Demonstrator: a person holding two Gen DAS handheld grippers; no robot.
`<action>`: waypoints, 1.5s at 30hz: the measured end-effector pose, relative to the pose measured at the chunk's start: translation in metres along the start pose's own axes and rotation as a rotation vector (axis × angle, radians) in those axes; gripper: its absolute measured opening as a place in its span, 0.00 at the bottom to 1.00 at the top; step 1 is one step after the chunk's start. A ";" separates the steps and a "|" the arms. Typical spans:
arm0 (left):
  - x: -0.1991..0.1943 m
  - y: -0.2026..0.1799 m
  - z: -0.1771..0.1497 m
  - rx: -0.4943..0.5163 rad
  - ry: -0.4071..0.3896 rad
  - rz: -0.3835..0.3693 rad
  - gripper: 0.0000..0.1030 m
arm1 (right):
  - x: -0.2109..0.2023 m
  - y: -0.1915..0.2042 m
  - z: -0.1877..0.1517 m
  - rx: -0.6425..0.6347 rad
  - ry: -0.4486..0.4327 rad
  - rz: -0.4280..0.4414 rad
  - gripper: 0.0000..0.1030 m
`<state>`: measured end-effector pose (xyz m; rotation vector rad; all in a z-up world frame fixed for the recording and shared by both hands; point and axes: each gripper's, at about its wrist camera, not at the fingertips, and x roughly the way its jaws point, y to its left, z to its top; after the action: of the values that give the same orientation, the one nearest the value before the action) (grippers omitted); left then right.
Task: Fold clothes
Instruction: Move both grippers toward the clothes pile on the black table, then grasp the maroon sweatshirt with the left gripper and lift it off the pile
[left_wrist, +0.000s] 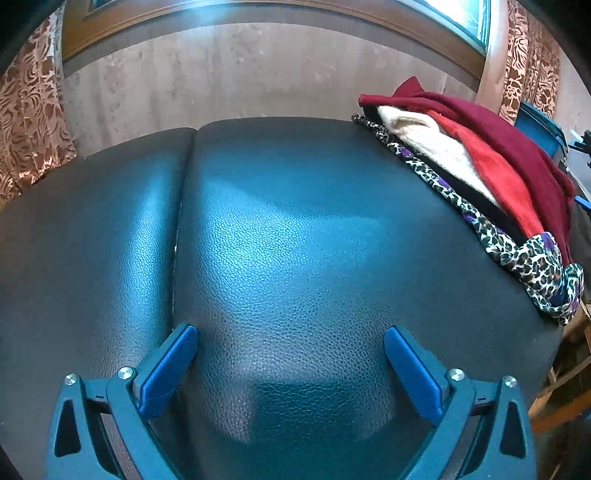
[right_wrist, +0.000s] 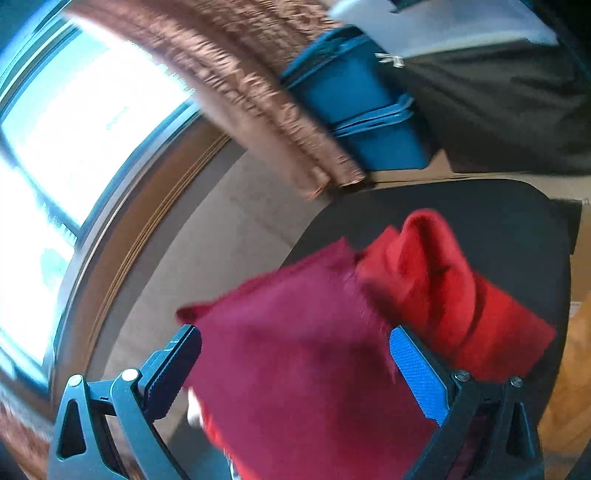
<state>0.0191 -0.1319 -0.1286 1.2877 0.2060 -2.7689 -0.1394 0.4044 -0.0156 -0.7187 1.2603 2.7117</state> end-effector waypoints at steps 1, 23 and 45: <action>-0.001 0.002 -0.001 -0.001 -0.004 0.001 1.00 | 0.004 -0.004 0.006 0.020 0.007 0.006 1.00; -0.006 0.006 -0.005 0.033 -0.017 -0.026 1.00 | -0.036 0.038 -0.210 -0.135 0.503 0.372 1.00; -0.032 -0.048 0.150 0.040 0.067 -0.236 0.76 | -0.110 0.042 -0.301 -0.966 0.341 0.178 1.00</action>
<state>-0.0801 -0.1072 -0.0042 1.4550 0.3290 -2.9388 0.0638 0.1690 -0.1048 -1.2017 -0.0950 3.3777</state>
